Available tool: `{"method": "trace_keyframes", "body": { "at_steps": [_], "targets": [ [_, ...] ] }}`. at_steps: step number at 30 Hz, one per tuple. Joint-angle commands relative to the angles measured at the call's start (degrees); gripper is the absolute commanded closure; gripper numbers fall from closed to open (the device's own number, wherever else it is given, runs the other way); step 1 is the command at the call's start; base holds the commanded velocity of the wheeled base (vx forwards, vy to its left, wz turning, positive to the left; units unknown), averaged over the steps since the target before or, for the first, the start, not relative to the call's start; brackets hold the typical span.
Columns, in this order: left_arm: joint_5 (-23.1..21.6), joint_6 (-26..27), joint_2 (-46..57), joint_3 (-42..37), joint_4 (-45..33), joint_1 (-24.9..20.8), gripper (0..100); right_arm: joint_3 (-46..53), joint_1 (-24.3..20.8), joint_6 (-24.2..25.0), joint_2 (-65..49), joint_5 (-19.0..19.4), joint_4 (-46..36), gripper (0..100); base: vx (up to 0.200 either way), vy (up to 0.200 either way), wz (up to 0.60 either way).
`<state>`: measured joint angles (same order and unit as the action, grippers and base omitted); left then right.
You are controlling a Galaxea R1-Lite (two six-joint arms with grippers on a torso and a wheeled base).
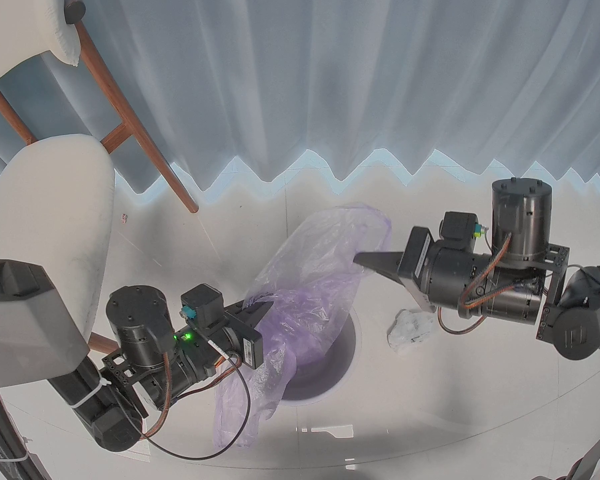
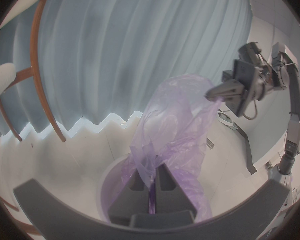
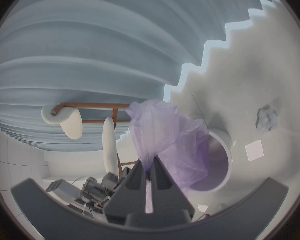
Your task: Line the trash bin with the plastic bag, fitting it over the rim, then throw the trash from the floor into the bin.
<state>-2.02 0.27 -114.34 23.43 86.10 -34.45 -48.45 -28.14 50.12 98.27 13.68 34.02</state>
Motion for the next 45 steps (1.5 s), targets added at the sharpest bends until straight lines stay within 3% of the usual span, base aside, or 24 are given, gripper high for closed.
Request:
{"method": "trace_keyframes", "body": {
  "at_steps": [1,2,3,9,13,17,18,28,41,45],
  "targets": [
    [1.3,-1.6,-4.6,2.3,0.0,-0.8,100,8.5,0.9,0.4,0.1,3.6,4.4,100,0.000,0.000,0.00],
    [1.3,-1.6,-4.6,2.3,0.0,-0.8,100,8.5,0.9,0.4,0.1,3.6,4.4,100,0.000,0.000,0.00],
    [1.3,-1.8,-4.1,2.0,0.0,-1.7,100,10.2,0.6,-0.2,2.2,6.4,5.7,100,0.000,0.000,0.00],
    [1.2,-1.8,-3.4,-0.2,0.0,-2.8,100,10.5,0.8,-0.3,8.3,6.7,11.8,100,0.000,0.000,0.00],
    [1.2,-1.3,-3.8,-2.2,0.0,-3.6,100,11.4,0.6,-0.2,14.5,5.2,22.9,100,0.000,0.000,0.00],
    [1.4,-1.1,-3.9,-3.1,0.1,-4.0,100,11.5,0.5,-0.4,17.8,2.6,27.8,100,0.000,0.000,0.00],
    [1.4,-1.5,-3.7,-3.3,0.1,-4.8,0,11.5,0.8,-0.5,19.0,0.9,29.9,100,0.000,0.000,0.00],
    [-1.7,-9.1,8.0,-0.8,-1.2,-4.6,0,11.7,5.4,-0.5,18.9,0.7,34.9,100,0.000,0.000,0.00],
    [-1.8,-10.0,8.2,-2.8,-15.7,2.3,0,13.1,5.5,-0.5,17.0,1.4,38.2,100,0.000,0.000,0.00],
    [-2.0,-13.1,7.3,-1.1,-16.8,4.1,0,13.6,5.5,-0.6,17.0,1.4,38.1,100,0.000,0.000,0.00]
  ]
}}
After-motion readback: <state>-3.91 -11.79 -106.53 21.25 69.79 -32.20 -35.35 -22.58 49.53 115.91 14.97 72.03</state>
